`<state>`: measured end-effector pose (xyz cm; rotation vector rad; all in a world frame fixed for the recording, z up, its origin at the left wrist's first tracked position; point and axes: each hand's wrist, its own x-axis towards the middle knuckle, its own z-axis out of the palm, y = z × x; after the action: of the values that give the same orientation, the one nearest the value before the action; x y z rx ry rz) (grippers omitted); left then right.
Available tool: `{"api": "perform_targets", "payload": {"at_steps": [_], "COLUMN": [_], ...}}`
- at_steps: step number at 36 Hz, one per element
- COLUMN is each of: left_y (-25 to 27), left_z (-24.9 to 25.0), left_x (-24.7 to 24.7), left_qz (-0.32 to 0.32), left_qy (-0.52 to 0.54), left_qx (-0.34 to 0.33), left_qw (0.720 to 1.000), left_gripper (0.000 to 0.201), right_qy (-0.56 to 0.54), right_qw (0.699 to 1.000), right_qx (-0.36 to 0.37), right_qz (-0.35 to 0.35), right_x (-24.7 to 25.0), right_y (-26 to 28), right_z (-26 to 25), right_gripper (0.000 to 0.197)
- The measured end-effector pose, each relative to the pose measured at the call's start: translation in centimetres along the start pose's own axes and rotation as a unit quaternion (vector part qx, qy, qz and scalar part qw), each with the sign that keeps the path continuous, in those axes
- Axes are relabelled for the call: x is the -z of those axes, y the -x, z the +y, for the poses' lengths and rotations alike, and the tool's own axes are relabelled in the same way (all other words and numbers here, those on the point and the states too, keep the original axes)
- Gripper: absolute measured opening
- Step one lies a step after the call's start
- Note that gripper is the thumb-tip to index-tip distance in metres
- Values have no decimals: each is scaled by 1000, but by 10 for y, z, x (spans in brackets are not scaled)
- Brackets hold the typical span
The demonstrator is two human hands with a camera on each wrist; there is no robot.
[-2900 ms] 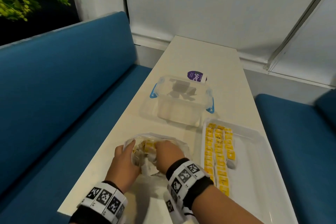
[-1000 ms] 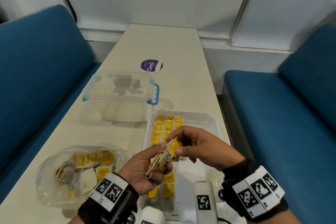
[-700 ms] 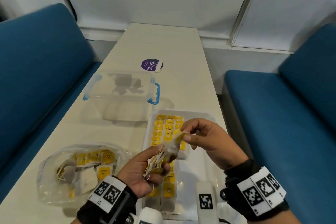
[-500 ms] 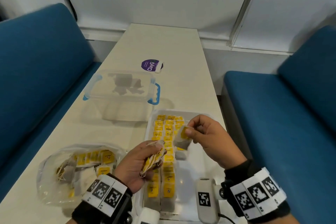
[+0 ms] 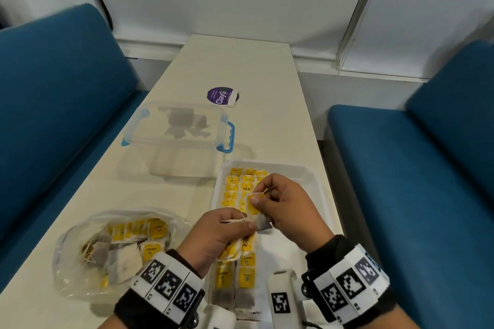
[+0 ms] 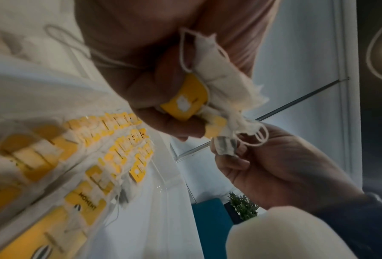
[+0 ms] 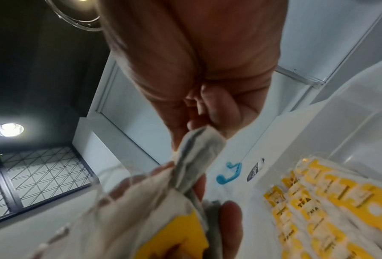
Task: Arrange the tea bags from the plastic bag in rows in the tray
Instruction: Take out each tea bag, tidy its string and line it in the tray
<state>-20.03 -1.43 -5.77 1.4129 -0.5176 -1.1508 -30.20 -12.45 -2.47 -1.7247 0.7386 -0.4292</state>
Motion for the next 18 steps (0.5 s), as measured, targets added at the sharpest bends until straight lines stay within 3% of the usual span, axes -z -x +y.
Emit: {"api": "perform_targets", "payload": {"at_steps": [4,9,13,18], "left_y": [-1,1,1,2], "left_z": [-4,-4,-3,-7], "left_x": [1,2,1,2], "left_qz": [3,-4,11,25], "left_qy": [40,98,121,117], "left_qx": [19,46,48,48], "left_qw": [999,994,991,992], "left_gripper": [24,18,11,23], "right_qy": [-37,-26,-54,-80], "right_qw": [999,996,993,992], "right_qx": [-9,-68,-78,-72], "right_qz": [-10,-44,-64,-60], "right_x": [4,13,13,11], "right_y": [3,8,12,15], "right_z": [0,-4,-1,-1], "right_gripper": [14,37,35,36]}}
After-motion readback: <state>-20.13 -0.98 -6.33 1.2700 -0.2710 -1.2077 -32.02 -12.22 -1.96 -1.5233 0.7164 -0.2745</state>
